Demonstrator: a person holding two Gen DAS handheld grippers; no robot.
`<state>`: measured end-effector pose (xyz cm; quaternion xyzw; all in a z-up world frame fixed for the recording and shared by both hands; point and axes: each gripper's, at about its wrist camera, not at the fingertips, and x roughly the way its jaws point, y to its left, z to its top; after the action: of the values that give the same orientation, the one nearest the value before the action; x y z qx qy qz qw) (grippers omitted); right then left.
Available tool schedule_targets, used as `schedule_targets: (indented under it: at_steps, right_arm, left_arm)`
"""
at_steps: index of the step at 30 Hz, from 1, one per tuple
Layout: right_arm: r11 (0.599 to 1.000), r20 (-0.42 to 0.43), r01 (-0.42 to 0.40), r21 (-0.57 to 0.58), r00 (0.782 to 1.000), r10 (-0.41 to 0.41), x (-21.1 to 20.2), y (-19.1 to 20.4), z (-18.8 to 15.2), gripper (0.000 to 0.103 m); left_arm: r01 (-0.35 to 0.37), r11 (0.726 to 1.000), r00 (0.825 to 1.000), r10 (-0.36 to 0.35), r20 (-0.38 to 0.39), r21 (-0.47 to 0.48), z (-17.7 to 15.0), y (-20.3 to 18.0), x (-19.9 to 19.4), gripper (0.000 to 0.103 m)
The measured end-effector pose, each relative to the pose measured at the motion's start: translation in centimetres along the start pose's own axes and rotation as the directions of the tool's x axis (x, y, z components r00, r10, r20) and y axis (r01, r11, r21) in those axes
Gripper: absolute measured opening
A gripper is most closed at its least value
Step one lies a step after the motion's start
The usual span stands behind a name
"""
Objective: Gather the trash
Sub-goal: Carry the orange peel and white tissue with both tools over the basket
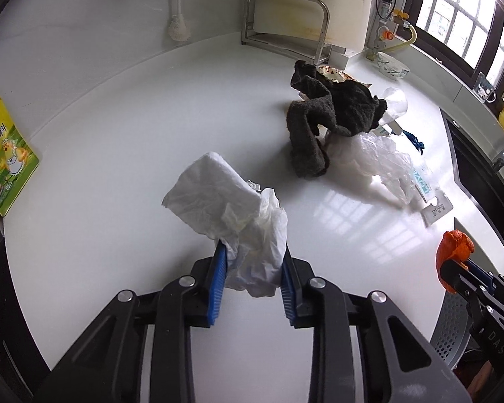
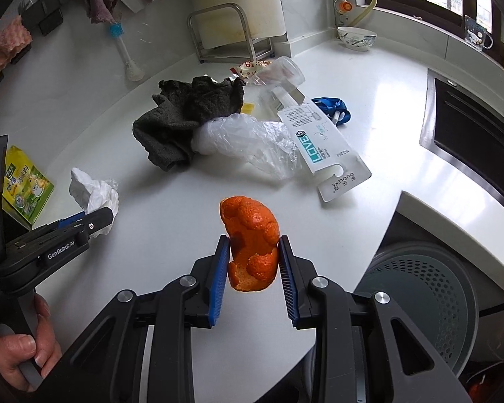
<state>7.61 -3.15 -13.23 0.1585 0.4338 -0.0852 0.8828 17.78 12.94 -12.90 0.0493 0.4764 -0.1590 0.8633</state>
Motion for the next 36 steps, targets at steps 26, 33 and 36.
schedule_targets:
  at_steps: [26,33,36]
  right_arm:
    - [1.000,-0.020,0.018,0.011,1.000,-0.018,-10.2,-17.7,-7.2,0.029]
    - [1.000,-0.086,0.018,0.015,0.996,-0.017,-9.5,-20.2,-8.7,0.029]
    - [1.000,-0.120,0.005,0.009,0.993,-0.004,-8.7,-20.6,-9.0,0.029]
  left_arm:
    - [0.117,0.980,0.992,-0.109,-0.055,0.161,-10.2,-21.9,-7.1,0.029]
    - [0.132,0.979,0.987,-0.115,-0.115,0.156,-11.9,-25.0,-5.3,0.029]
    - [0.127,0.980,0.986,-0.108,-0.130,0.151,-12.3,-25.5,-4.6,0.029]
